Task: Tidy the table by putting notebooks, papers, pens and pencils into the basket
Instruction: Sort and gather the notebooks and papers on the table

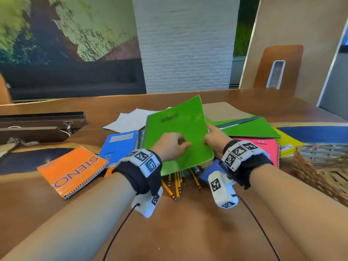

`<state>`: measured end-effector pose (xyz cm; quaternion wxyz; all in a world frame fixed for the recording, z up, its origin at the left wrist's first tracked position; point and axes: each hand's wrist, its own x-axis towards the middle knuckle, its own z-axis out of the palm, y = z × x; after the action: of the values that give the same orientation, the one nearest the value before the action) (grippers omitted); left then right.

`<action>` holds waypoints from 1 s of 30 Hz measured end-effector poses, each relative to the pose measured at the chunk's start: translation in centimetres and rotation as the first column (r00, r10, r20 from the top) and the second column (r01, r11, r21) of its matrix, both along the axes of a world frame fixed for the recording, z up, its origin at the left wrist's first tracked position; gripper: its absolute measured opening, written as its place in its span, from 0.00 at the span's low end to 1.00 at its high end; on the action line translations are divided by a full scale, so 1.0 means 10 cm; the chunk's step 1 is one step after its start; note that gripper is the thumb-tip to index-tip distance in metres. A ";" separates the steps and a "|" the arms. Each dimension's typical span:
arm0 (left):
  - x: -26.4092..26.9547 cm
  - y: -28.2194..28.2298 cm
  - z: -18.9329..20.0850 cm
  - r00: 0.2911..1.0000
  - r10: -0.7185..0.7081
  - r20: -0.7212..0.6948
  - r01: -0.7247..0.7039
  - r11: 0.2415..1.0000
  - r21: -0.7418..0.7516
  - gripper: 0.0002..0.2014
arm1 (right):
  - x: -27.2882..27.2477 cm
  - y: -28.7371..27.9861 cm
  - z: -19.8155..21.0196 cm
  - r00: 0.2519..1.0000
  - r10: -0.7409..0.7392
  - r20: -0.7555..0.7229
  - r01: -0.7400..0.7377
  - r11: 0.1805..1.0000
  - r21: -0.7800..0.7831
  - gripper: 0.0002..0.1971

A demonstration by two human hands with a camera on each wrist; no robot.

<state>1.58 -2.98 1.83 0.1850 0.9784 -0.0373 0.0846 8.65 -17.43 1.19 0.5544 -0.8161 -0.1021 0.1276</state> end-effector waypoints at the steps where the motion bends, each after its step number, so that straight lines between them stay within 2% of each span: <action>1: 0.03 0.00 0.01 0.997 0.067 -0.028 -0.068 0.997 -0.021 0.24 | -0.01 -0.02 0.02 0.999 0.037 0.024 -0.037 0.999 0.000 0.38; 3: 0.06 -0.04 0.06 0.985 0.162 -0.064 -0.167 0.983 -0.076 0.27 | -0.18 -0.07 0.18 0.991 0.102 0.088 -0.101 0.995 -0.008 0.41; 8: 0.06 -0.26 0.22 0.966 0.225 -0.130 -0.255 0.916 -0.310 0.30 | -0.40 -0.13 0.29 0.971 0.203 0.124 -0.197 0.979 -0.061 0.35; 13: 0.00 -0.40 0.33 0.952 0.256 -0.170 -0.305 0.857 -0.417 0.30 | -0.47 -0.19 0.28 0.974 0.217 0.067 -0.223 0.971 0.084 0.45; 17: 0.01 -0.43 0.37 0.929 0.290 -0.228 -0.367 0.790 -0.491 0.24 | -0.58 -0.22 0.31 0.955 0.294 0.030 -0.294 0.932 0.211 0.39; 21: -0.02 -0.45 0.34 0.928 0.244 -0.282 -0.368 0.725 -0.583 0.19 | -0.57 -0.18 0.23 0.952 0.303 -0.042 -0.280 0.918 0.280 0.36; 26: -0.10 -0.39 0.23 0.926 0.161 -0.341 -0.358 0.658 -0.662 0.16 | -0.58 -0.01 0.22 0.955 0.254 -0.155 -0.199 0.933 0.299 0.18; 28: -0.09 -0.35 0.18 0.928 0.149 -0.340 -0.348 0.670 -0.656 0.16 | -0.54 0.05 0.20 0.957 0.227 -0.180 -0.170 0.944 0.284 0.17; 30: -0.09 -0.29 0.15 0.933 0.125 -0.338 -0.320 0.719 -0.617 0.16 | -0.53 0.08 0.17 0.956 0.216 -0.200 -0.166 0.957 0.237 0.14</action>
<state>0.72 -5.84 3.33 0.5117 0.8475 0.1397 -0.0211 3.36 -16.62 2.88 0.6333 -0.7170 -0.1312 0.2600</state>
